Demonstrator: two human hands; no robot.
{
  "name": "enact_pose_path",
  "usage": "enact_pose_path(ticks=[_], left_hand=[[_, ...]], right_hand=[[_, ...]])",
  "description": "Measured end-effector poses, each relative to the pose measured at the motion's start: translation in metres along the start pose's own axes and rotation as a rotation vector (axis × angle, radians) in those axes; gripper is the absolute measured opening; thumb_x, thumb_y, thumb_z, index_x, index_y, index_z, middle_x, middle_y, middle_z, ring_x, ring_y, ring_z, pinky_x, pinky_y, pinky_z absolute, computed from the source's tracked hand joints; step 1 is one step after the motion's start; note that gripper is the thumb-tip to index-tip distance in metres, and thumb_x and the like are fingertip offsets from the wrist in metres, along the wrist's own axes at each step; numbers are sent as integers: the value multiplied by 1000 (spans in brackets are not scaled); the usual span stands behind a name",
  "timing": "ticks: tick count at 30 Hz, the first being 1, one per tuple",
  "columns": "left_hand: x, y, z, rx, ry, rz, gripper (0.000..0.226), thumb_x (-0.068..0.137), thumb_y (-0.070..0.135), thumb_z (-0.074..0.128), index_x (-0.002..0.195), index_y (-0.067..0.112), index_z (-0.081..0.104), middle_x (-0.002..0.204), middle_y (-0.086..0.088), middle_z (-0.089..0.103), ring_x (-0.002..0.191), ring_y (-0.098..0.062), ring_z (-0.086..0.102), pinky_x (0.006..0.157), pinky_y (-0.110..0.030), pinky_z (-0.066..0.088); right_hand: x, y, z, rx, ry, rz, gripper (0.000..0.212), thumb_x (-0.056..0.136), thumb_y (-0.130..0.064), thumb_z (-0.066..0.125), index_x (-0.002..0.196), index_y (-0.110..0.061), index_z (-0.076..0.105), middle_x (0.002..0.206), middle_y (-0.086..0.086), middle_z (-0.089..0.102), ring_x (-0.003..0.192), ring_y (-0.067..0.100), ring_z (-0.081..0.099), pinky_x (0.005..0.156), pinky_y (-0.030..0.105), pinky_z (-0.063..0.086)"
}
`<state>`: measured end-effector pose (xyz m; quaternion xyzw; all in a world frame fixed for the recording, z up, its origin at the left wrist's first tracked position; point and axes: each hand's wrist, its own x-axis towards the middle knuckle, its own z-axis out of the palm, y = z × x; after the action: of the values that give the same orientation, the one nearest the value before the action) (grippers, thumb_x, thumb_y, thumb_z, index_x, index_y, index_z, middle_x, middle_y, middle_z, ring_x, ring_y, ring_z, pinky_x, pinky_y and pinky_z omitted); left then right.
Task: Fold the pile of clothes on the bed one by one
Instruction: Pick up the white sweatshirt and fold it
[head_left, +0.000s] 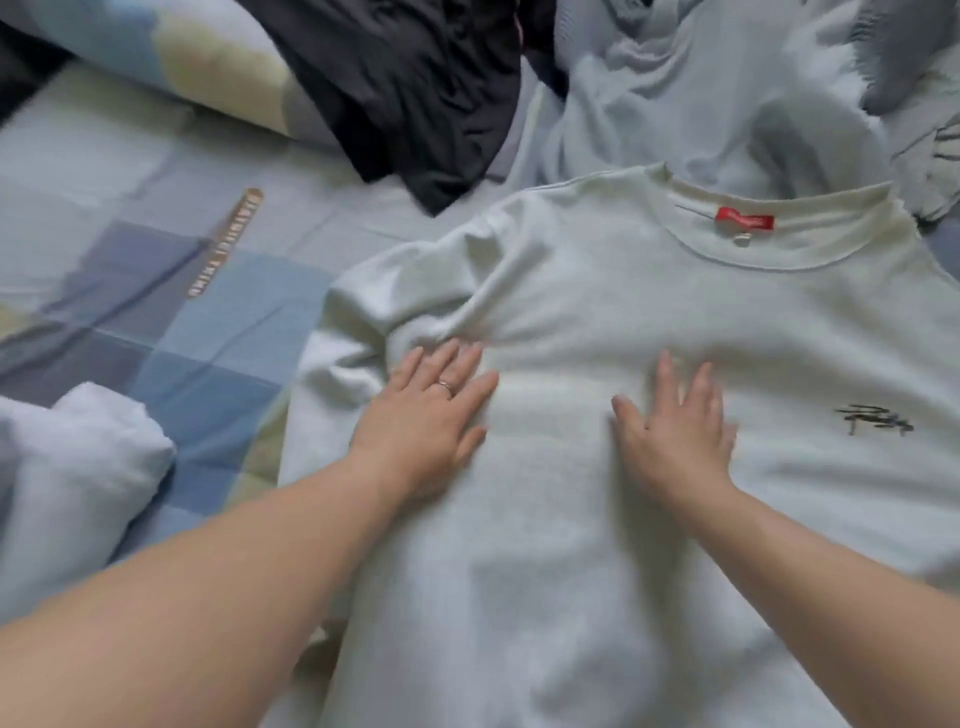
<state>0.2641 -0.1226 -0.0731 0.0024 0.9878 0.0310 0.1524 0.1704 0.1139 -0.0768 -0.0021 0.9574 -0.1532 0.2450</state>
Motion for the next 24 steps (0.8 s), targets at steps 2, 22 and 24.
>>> enact_pose_path(ticks=[2,22,24], left_hand=[[-15,-30,2,-21,149,82,59,93,53,33,146,31,48,164,-1,30,152,-28,25,122,-52,13],[-50,-254,-119,-887,-77,-557,10,96,19,52,106,15,49,105,-10,59,95,-32,56,73,-37,42],[-50,-300,-148,-716,40,-506,6,98,20,51,104,18,50,102,-12,61,90,-33,54,73,-38,40]], right_hand=[[-14,-54,25,-10,-112,-31,74,100,-59,36,161,-32,4,168,9,-14,154,29,-11,122,54,-1],[-106,-269,-4,463,-301,196,32,104,-31,52,128,-14,63,121,-1,61,105,14,51,90,26,37],[-107,-287,-10,419,-300,163,28,103,-30,53,124,-15,65,122,3,64,102,16,54,87,27,38]])
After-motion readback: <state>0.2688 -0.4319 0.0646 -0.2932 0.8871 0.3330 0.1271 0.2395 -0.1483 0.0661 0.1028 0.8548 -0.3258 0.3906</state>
